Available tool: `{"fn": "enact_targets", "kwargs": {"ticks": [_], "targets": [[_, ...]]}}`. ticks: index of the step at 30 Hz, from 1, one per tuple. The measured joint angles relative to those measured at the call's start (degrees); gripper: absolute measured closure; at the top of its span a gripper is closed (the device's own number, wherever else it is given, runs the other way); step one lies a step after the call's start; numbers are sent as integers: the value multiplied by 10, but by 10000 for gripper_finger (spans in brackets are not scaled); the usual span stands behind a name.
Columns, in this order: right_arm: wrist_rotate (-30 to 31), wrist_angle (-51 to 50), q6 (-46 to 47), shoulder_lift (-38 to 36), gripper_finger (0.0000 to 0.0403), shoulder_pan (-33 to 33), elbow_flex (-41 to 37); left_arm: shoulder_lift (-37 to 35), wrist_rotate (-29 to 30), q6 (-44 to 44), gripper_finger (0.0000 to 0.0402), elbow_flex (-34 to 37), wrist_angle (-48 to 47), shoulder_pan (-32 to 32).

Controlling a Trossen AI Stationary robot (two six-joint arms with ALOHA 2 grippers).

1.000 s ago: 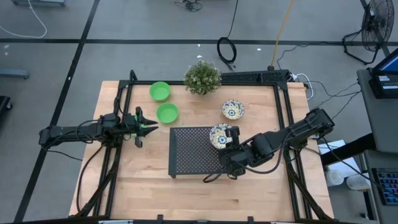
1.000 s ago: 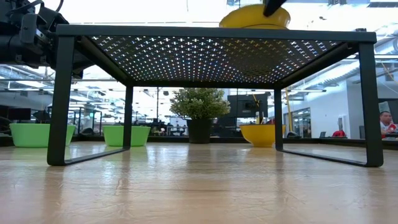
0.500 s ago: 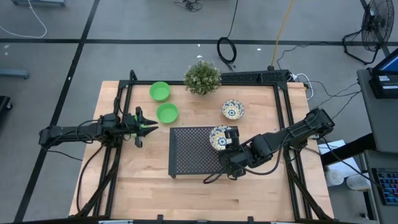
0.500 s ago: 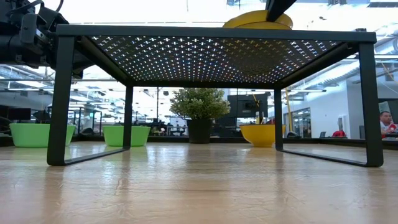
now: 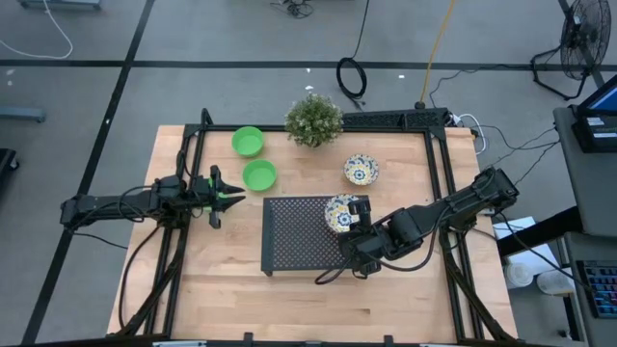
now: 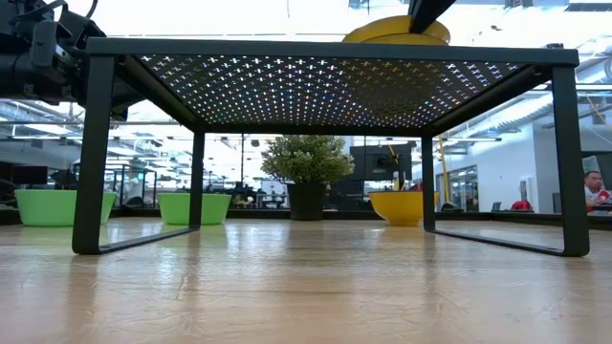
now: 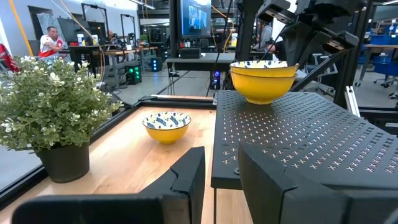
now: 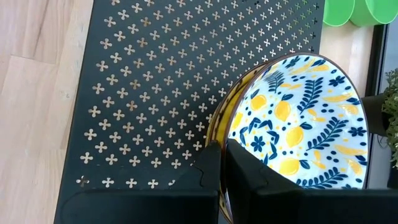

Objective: Pick & Place Mini bowls
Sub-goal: Stack the right white patterned bowl on top of the white patterned bowl on the shelf

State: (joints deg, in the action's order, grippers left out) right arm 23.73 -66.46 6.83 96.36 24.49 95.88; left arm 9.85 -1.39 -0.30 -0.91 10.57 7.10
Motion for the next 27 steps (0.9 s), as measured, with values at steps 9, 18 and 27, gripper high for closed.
{"fn": "enact_targets", "kwargs": {"ticks": [9, 18, 27], "targets": [[-24, 1, 0, -1, 403, -8, 0, 0, 0, 0, 302, 0, 0, 0], [-26, 1, 0, -1, 400, -9, 0, 0, 0, 0, 302, 0, 0, 0], [-28, 4, 0, 0, 358, -9, 0, 0, 0, 0, 302, 0, 0, 0]]}}
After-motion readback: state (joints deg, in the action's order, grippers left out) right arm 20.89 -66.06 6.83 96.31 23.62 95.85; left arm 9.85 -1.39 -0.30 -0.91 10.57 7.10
